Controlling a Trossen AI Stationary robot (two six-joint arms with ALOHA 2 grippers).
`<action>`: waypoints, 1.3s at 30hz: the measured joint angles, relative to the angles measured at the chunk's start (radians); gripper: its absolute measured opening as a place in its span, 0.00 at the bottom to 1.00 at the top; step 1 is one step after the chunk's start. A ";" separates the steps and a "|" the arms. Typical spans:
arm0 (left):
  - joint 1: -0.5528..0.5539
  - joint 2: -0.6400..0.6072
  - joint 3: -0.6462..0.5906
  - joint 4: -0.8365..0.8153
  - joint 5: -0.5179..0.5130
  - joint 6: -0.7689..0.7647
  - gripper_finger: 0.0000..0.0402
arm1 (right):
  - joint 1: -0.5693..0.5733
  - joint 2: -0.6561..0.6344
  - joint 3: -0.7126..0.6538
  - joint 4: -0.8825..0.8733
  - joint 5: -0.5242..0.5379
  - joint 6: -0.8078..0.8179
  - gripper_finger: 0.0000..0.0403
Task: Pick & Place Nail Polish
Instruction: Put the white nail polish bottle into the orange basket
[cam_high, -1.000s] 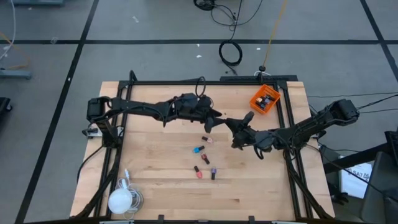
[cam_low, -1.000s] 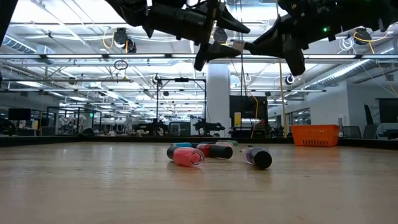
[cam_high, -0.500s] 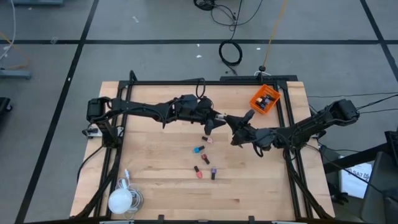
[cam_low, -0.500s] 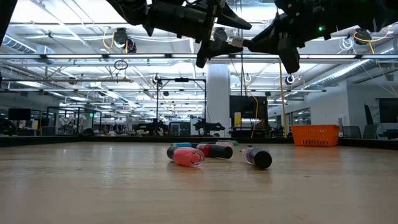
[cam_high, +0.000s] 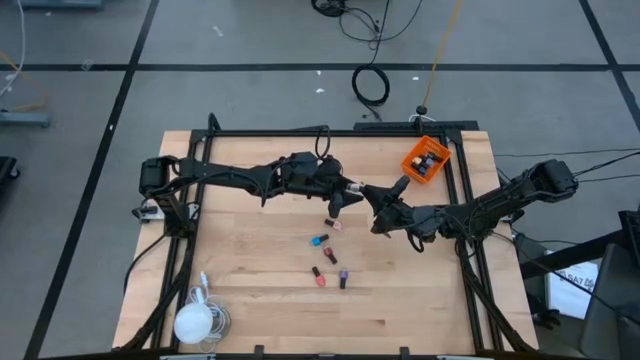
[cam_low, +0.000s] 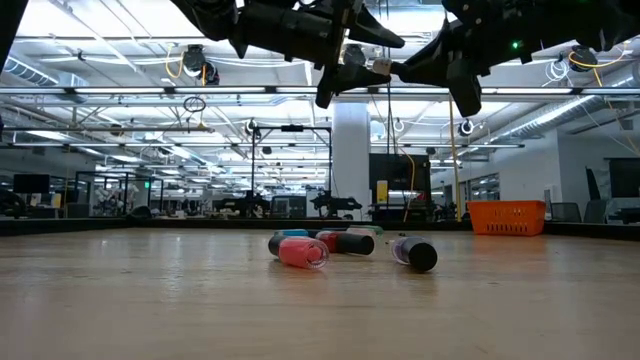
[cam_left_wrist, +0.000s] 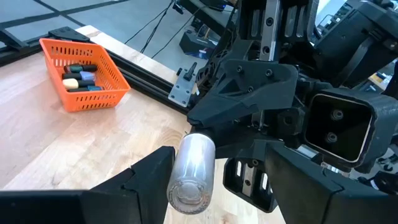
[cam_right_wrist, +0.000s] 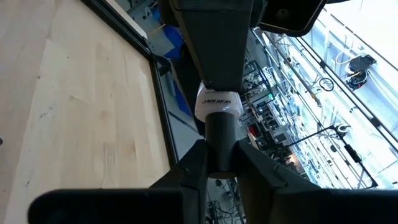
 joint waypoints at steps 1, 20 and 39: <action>0.000 0.000 0.000 0.000 0.000 -0.001 0.61 | 0.000 0.000 0.000 0.000 0.000 0.000 0.12; 0.007 0.000 0.000 -0.001 -0.075 0.053 0.61 | 0.003 -0.001 -0.066 0.025 0.078 0.028 0.12; 0.032 0.000 0.000 -0.010 -0.098 0.097 0.61 | -0.045 -0.130 -0.225 0.022 0.121 0.267 0.12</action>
